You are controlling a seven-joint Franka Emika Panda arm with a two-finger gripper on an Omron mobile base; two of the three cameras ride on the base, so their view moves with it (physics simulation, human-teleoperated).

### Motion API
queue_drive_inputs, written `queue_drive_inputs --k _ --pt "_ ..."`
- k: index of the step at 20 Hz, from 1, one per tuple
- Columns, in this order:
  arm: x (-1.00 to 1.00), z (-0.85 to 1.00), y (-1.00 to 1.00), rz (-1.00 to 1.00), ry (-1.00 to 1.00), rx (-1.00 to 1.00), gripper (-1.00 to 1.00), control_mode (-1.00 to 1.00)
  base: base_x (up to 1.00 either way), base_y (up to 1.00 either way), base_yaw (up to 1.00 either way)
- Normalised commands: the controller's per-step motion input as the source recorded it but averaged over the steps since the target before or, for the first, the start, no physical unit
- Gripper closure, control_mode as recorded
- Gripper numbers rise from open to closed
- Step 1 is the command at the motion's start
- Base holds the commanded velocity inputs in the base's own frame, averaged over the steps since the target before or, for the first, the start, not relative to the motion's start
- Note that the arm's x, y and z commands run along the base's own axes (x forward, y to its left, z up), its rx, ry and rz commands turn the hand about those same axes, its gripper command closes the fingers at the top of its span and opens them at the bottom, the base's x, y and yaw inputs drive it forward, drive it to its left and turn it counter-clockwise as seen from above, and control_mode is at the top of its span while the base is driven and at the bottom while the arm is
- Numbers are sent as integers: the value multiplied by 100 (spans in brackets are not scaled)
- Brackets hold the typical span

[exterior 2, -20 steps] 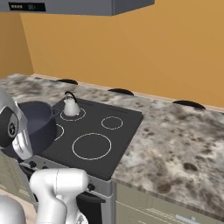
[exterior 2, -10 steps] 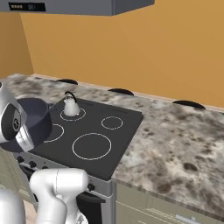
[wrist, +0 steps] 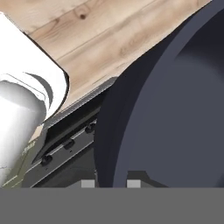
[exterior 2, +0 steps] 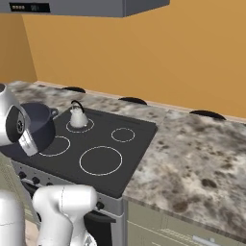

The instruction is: Pick the kettle from the cabinet and place it on a stove burner. Then pick the pot from the counter and place it on another stove burner. Finally, turn both burners on.

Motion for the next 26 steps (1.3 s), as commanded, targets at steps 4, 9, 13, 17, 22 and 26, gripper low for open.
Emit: queue_drive_inputs --k 4,9,13,17,22,26 --pt "46 -9 13 3 0 2 100 -100 0 0 0" --pt "32 -24 9 7 0 2 100 -100 0 0 0" --pt "28 -23 7 5 0 1 100 -100 0 0 0" --pt "23 -15 0 0 0 0 100 -100 0 0 0" --pt "27 -14 3 0 0 0 100 -100 0 0 0" --pt "27 -16 7 0 2 0 100 -100 0 0 0"
